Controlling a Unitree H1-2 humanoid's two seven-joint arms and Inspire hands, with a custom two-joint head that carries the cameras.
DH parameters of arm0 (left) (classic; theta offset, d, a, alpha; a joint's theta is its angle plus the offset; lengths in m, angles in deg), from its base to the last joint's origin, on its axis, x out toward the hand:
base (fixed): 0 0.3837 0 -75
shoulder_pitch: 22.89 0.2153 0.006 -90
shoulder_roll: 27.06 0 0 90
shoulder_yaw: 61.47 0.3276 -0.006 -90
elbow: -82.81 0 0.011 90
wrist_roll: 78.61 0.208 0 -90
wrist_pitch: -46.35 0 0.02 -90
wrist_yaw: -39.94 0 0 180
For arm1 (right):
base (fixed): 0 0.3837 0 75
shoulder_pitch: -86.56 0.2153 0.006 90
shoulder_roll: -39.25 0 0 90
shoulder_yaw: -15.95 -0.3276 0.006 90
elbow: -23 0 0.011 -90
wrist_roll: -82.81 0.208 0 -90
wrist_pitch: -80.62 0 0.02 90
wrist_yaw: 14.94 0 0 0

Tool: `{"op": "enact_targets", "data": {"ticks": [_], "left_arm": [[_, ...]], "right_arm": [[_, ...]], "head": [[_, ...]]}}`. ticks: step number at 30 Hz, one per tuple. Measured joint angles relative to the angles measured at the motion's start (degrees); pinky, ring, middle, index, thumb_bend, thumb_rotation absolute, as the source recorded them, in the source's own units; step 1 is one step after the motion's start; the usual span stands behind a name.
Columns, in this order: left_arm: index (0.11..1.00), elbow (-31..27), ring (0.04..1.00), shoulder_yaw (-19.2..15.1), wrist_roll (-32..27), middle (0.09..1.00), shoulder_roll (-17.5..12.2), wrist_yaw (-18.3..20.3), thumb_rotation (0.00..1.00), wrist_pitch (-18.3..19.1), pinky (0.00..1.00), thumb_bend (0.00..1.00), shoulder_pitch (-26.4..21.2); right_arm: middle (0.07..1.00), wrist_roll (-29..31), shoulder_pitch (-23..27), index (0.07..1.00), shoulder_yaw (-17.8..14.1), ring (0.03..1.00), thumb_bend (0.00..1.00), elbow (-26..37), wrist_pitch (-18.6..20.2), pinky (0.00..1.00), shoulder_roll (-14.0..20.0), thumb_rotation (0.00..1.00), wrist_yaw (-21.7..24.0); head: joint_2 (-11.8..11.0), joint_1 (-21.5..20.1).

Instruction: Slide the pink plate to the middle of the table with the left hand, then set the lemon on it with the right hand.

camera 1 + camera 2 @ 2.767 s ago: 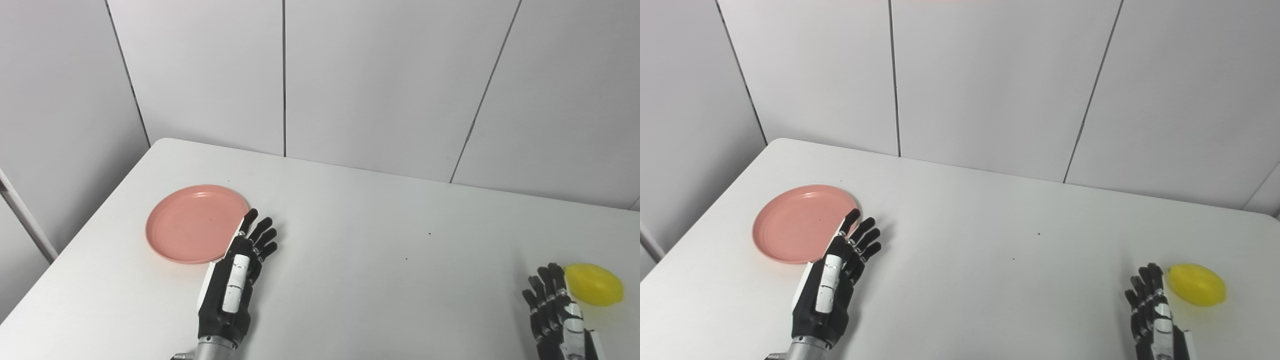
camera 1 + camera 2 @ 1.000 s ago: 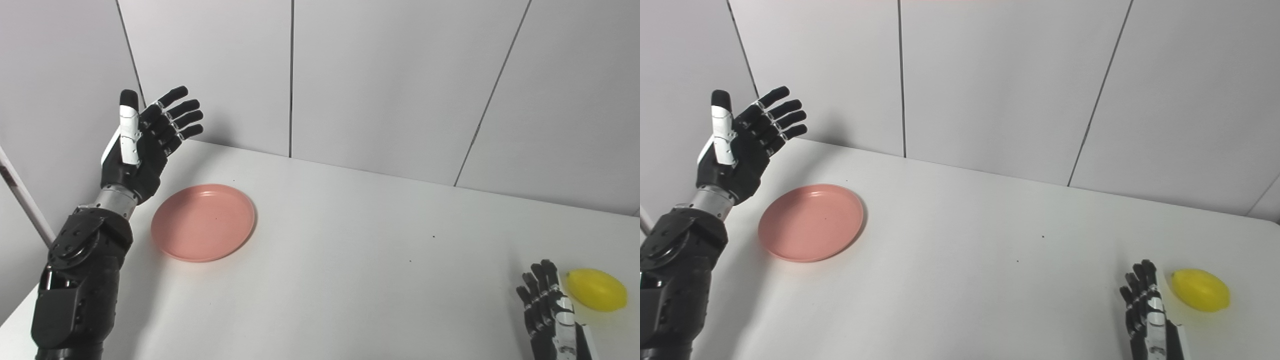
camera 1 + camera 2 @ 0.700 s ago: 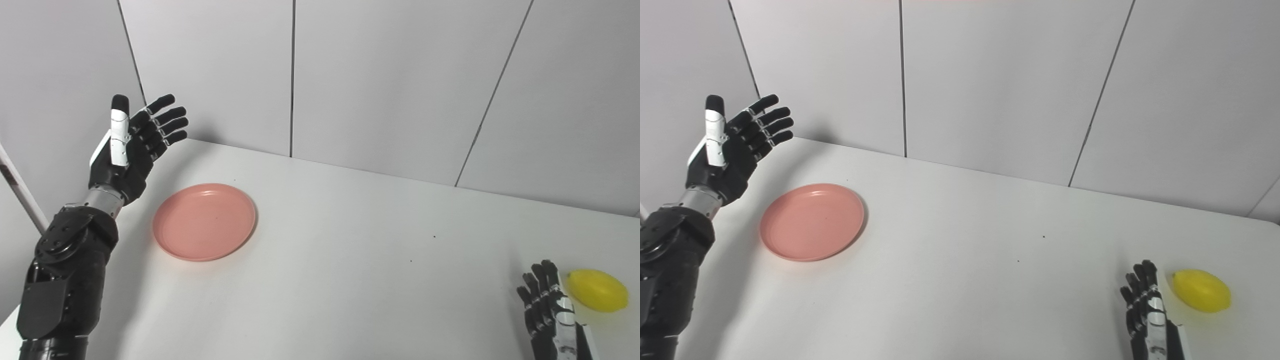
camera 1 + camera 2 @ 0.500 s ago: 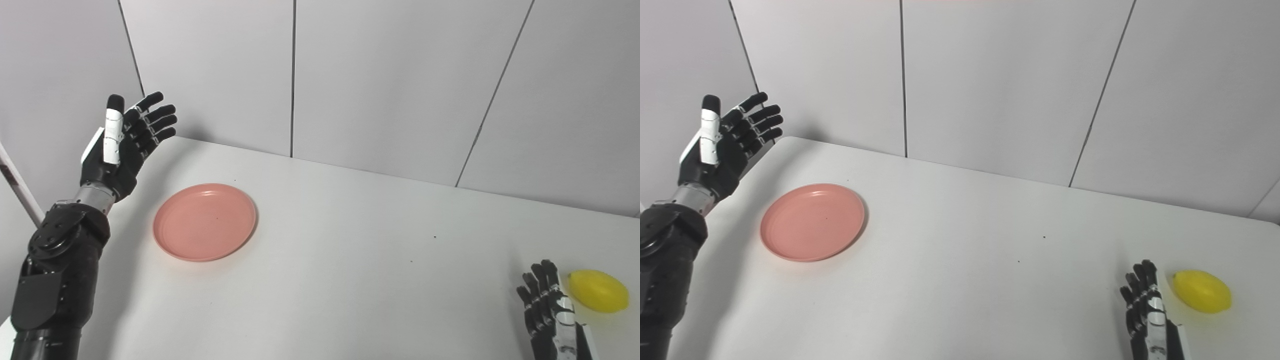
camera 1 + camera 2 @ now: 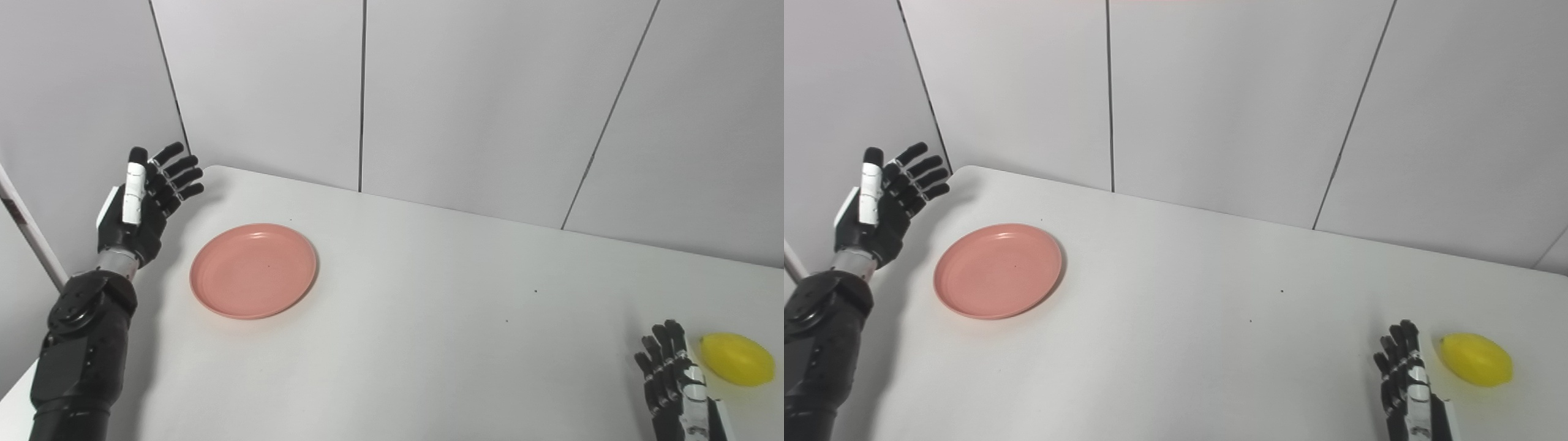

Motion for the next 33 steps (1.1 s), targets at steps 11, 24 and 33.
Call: {"op": "enact_targets", "data": {"ticks": [11, 24, 33], "left_arm": [[0.783, 12.5, 0.788, 0.3, 0.2, 0.74, 0.5, 1.9, 0.83, -8.5, 0.83, 0.93, -1.2], [0.815, 19.6, 0.783, 1.1, 0.2, 0.743, -0.5, 3.8, 0.79, -13.4, 0.8, 0.93, -3.7], [0.786, 14.1, 0.762, 2.0, 0.0, 0.718, 0.7, 3.9, 0.81, -10.8, 0.76, 0.91, -1.3]], "right_arm": [[0.994, -0.3, -0.1, 1.0, 0.2, 1.0, 0.64, 0.5, 0.0, 1.0, 0.1, 1.0, 0.2], [0.995, -0.4, -0.1, 1.0, 0.2, 1.0, 0.62, 0.7, 0.1, 1.0, 0.0, 0.99, 0.1], [0.994, -0.5, -0.1, 1.0, 0.4, 1.0, 0.62, 0.7, 0.1, 1.0, -0.1, 0.99, 0.1]], "head": [[0.2, -0.1], [0.4, -0.3], [0.8, -0.6]]}}
